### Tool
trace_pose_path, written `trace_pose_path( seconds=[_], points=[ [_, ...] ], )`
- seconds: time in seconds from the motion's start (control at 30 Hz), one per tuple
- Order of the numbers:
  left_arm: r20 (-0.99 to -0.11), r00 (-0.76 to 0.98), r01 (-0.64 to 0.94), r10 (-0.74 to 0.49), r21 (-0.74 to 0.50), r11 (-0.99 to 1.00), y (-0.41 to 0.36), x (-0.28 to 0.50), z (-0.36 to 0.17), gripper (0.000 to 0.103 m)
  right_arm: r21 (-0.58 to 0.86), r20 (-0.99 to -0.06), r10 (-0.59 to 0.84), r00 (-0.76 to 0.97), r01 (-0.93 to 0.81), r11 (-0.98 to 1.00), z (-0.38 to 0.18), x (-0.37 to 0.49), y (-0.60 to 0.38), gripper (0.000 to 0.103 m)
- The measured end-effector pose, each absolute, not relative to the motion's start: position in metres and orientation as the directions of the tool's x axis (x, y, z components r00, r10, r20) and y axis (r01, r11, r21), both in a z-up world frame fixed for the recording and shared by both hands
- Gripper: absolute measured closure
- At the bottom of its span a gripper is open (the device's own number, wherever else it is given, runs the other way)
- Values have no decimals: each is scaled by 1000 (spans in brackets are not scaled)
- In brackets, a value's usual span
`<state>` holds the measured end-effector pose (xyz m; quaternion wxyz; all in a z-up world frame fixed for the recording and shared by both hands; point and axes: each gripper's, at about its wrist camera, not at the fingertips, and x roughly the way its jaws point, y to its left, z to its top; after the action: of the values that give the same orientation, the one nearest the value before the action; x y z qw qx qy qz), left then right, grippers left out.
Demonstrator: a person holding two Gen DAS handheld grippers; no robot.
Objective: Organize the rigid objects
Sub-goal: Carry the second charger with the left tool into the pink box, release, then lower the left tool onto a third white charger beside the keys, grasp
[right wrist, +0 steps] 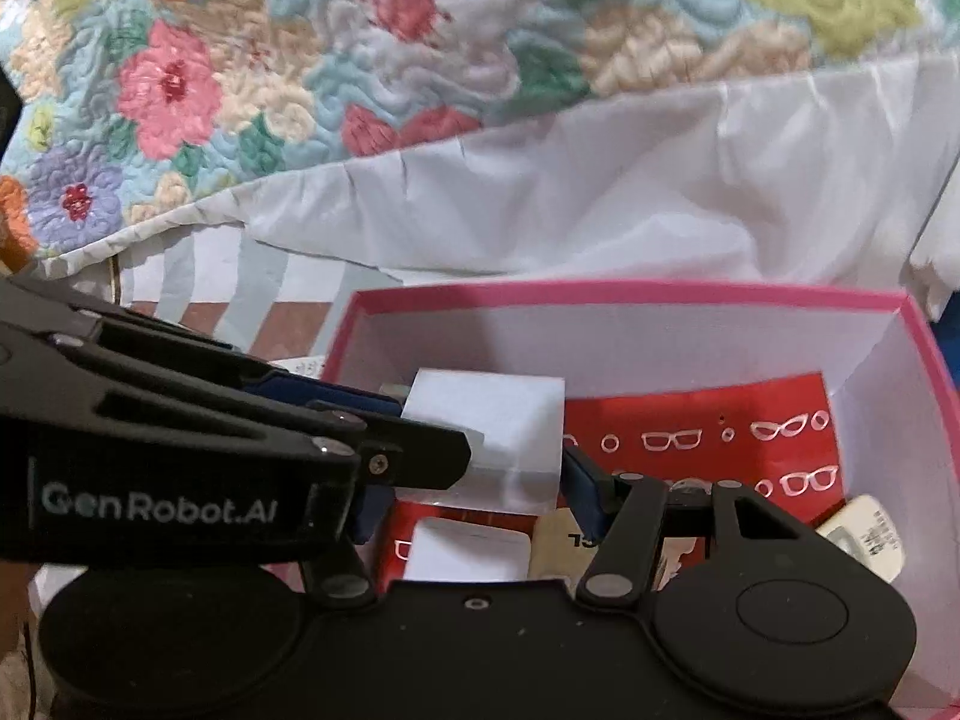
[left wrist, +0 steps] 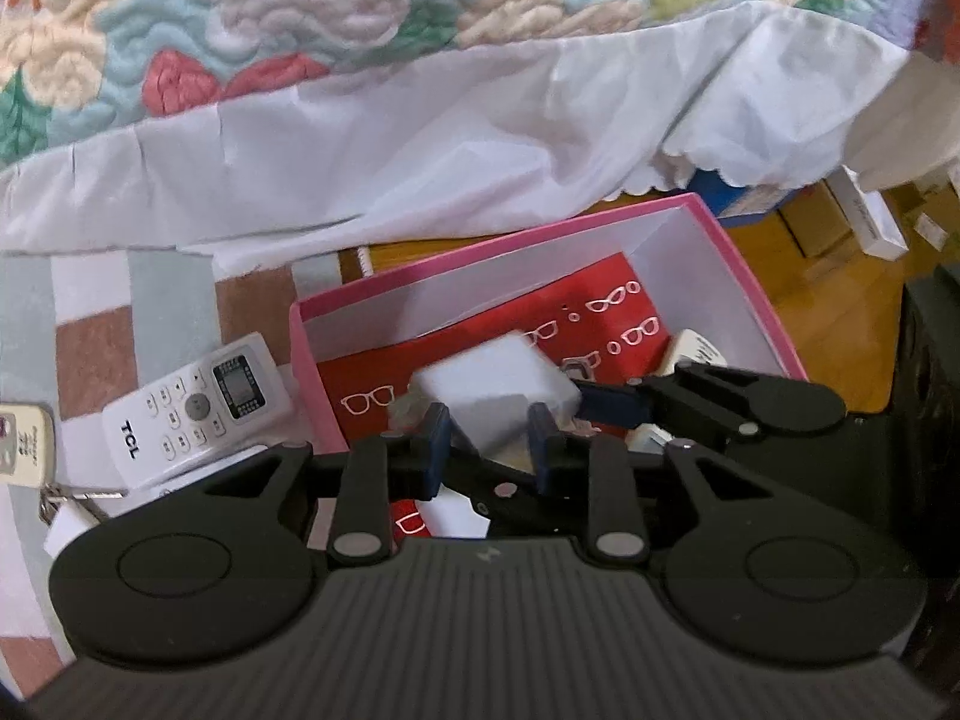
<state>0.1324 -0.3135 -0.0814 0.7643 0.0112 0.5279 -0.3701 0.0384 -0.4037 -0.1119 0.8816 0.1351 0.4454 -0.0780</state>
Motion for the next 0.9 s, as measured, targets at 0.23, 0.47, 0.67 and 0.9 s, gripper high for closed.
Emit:
trace_pose_path(
  seconds=[0.23, 0.47, 0.67, 0.9],
  points=[
    [-800, 195, 597, -568, -362, 716, -298, 128, -68, 68, 95, -798, -64, 599, 231, 968, -101, 28, -386, 30],
    [-808, 224, 660, -545, -286, 695, -256, 108, -20, 62, 36, -745, -76, 663, 154, 987, -59, -7, -342, 30],
    [-821, 262, 676, -508, -219, 704, -208, 95, 6, 58, -16, -711, -28, 703, 23, 1000, -27, -25, -283, 30],
    [-805, 307, 640, -507, -219, 736, -142, 99, 15, 50, 16, -700, 69, 711, -81, 997, -14, -20, -231, 30]
  ],
)
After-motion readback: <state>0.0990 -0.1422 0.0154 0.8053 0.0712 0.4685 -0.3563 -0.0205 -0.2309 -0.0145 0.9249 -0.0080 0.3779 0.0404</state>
